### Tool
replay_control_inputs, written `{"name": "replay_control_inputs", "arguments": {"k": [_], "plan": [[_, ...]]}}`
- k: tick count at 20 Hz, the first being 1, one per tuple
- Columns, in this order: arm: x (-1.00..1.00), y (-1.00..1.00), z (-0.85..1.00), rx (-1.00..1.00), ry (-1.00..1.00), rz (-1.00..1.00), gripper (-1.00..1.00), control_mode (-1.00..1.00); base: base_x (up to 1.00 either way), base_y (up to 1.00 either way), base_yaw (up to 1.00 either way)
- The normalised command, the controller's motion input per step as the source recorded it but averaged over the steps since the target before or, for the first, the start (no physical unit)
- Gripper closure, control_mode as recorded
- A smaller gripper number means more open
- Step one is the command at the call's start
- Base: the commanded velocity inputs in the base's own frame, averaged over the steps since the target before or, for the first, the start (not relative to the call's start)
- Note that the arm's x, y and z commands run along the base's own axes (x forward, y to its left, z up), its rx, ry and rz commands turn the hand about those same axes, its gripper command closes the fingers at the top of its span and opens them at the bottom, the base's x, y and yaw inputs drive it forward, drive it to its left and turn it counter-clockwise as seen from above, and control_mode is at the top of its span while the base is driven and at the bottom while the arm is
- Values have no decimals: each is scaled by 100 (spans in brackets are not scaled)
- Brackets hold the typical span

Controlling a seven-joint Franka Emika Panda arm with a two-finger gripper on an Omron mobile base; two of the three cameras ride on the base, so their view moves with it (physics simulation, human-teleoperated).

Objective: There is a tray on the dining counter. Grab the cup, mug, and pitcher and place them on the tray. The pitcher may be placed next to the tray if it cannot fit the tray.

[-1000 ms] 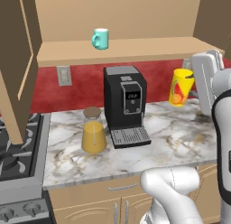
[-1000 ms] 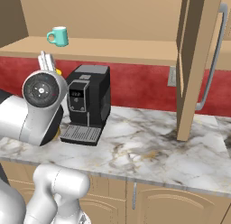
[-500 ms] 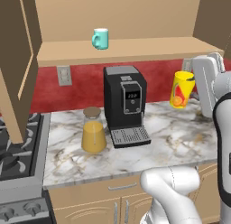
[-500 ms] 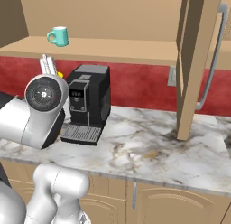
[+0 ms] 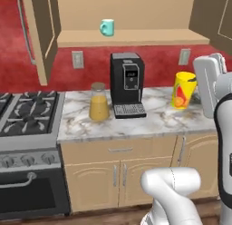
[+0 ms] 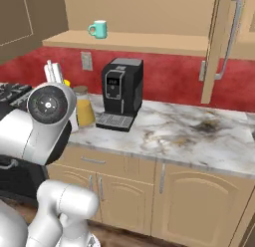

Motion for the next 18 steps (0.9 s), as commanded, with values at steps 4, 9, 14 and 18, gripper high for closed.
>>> {"name": "replay_control_inputs", "arguments": {"k": [4,9,14,18], "plan": [[0,0,0,0,0,0,100,100,-58,1,57],[0,0,0,0,0,0,100,100,-32,8,85],[0,0,0,0,0,0,100,100,-20,22,98],[0,0,0,0,0,0,100,100,-31,4,100]]}}
